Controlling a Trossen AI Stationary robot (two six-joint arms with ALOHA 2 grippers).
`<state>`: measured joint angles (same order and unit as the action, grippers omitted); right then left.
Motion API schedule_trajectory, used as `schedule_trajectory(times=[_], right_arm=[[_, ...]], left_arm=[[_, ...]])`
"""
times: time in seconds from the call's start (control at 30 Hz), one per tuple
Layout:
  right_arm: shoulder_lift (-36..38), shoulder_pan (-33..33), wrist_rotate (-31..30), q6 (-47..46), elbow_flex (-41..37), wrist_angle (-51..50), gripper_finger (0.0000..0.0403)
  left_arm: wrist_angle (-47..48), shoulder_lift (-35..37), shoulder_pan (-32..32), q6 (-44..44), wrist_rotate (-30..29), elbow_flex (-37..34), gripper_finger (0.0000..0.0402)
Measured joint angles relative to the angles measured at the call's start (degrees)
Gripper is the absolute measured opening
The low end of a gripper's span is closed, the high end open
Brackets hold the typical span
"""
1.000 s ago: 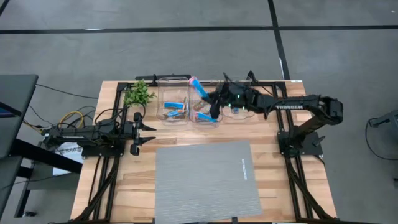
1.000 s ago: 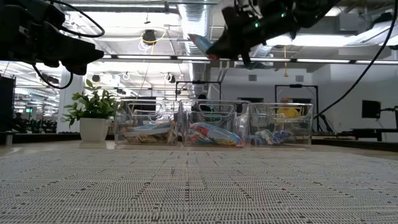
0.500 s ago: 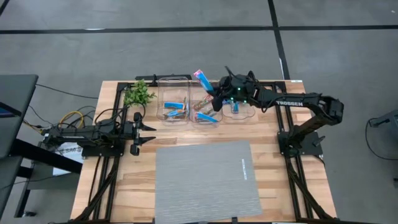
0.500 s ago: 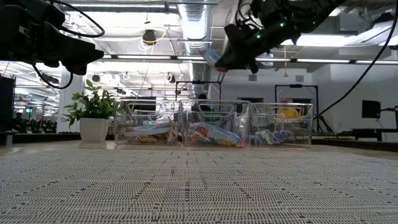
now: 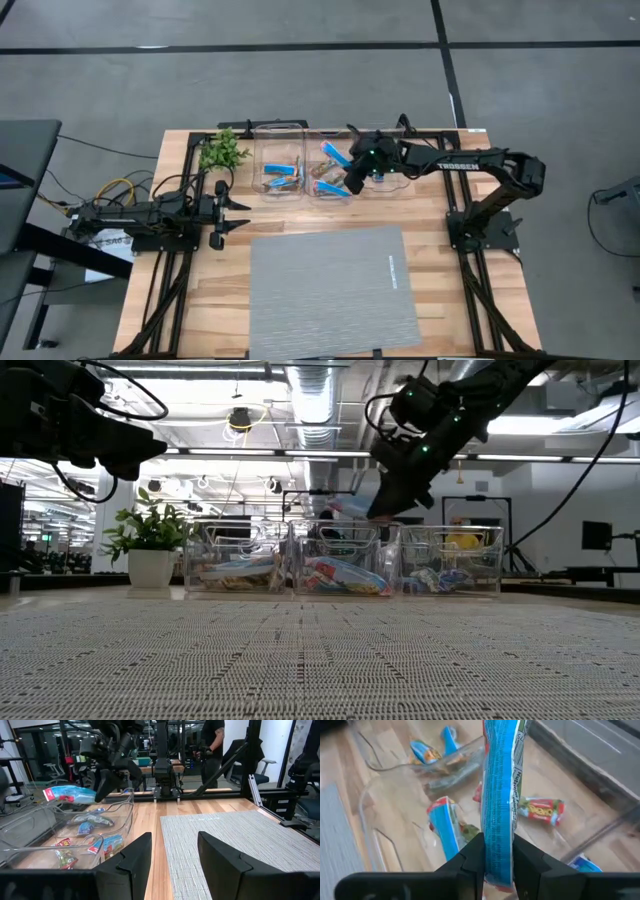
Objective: Pick and place Granola Bars by type
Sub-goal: Put the red granola bar into the middle transparent bin, then return to Home Position
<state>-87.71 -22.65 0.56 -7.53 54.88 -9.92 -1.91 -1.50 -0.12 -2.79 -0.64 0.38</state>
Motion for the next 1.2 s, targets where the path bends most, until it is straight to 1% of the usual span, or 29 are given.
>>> schedule_trajectory(times=[0.07,0.2,0.33,0.43,0.67,0.77,0.83,0.97,1.07,1.2], right_arm=[[-0.9,0.0,0.8,0.0,0.2,1.0,0.0068],[-3.3,0.0,4.7,0.0,0.1,0.8,0.0068],[-4.8,0.2,5.6,0.0,0.1,0.3,0.0086],[-5.4,0.1,6.0,0.0,0.1,-0.1,0.0117],[-5.4,0.1,6.8,0.0,0.1,0.3,0.0215],[-5.3,0.4,6.9,0.0,0.1,2.5,0.0243],[-4.1,0.8,6.9,0.0,0.1,3.8,0.0252],[-0.1,1.6,7.0,0.0,-1.5,8.9,0.0255],[4.8,1.7,7.0,0.0,-6.0,15.3,0.0255],[12.6,2.7,7.0,-0.8,-14.4,23.0,0.0255]], left_arm=[[0.0,0.0,0.0,0.0,-0.1,0.0,0.0155],[0.0,0.0,0.0,0.0,0.0,0.0,0.0155],[0.0,0.0,0.0,0.0,0.0,0.0,0.0155],[0.0,0.0,0.0,0.0,0.0,0.0,0.0155],[0.0,0.0,0.0,0.0,0.0,0.0,0.0155],[0.0,0.0,0.0,0.0,0.0,0.0,0.0155],[0.0,0.0,0.0,0.0,0.0,0.0,0.0155],[0.0,0.0,0.0,0.0,0.0,0.0,0.0155],[0.0,0.0,0.0,0.0,0.0,0.0,0.0155],[0.0,0.0,0.0,0.0,0.0,0.0,0.0155]])
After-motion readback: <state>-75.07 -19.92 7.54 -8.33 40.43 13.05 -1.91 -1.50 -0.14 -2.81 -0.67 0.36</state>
